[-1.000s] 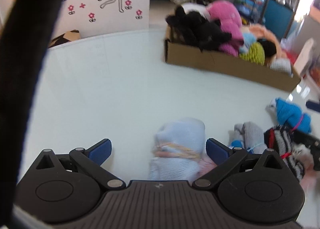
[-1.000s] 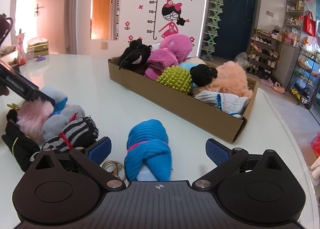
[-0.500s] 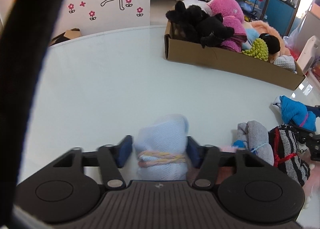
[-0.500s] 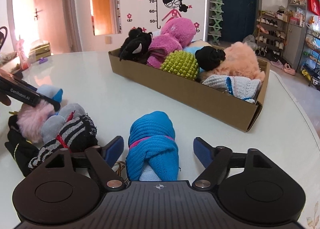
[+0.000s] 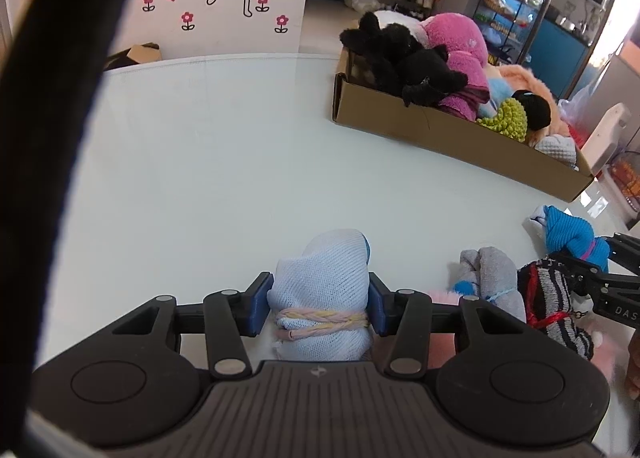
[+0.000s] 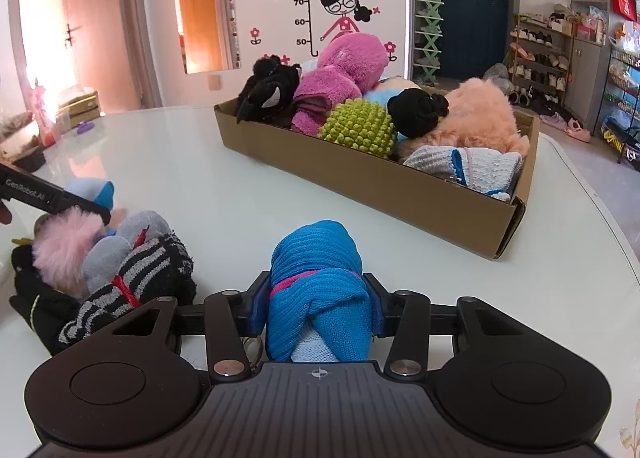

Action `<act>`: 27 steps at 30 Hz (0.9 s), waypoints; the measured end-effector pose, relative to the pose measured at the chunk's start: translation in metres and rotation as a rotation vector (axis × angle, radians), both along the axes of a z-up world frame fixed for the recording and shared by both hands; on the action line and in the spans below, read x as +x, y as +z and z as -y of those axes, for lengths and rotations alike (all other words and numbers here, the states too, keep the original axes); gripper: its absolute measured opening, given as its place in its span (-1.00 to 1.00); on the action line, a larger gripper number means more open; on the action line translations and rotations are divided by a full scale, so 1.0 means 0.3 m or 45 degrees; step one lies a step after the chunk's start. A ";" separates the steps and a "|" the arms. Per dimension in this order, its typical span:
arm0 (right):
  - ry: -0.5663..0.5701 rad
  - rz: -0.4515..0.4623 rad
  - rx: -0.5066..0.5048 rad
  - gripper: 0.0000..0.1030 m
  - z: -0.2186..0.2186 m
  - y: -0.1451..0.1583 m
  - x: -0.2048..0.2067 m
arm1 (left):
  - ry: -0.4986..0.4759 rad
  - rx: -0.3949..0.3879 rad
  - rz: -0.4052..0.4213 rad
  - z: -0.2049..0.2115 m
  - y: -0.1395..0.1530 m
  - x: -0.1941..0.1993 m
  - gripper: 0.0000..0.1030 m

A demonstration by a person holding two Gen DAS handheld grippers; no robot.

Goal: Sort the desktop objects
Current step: 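Lift both held knitted items and carry them over the box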

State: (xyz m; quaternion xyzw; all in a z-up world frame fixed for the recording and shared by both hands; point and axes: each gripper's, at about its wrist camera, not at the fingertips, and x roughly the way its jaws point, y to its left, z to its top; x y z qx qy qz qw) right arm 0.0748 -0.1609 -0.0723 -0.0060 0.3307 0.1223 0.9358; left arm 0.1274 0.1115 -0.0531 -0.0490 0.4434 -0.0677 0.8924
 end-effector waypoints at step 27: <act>-0.154 0.245 0.260 0.03 0.137 0.135 -0.097 | 0.024 -0.133 0.313 0.041 0.256 -0.091 -0.15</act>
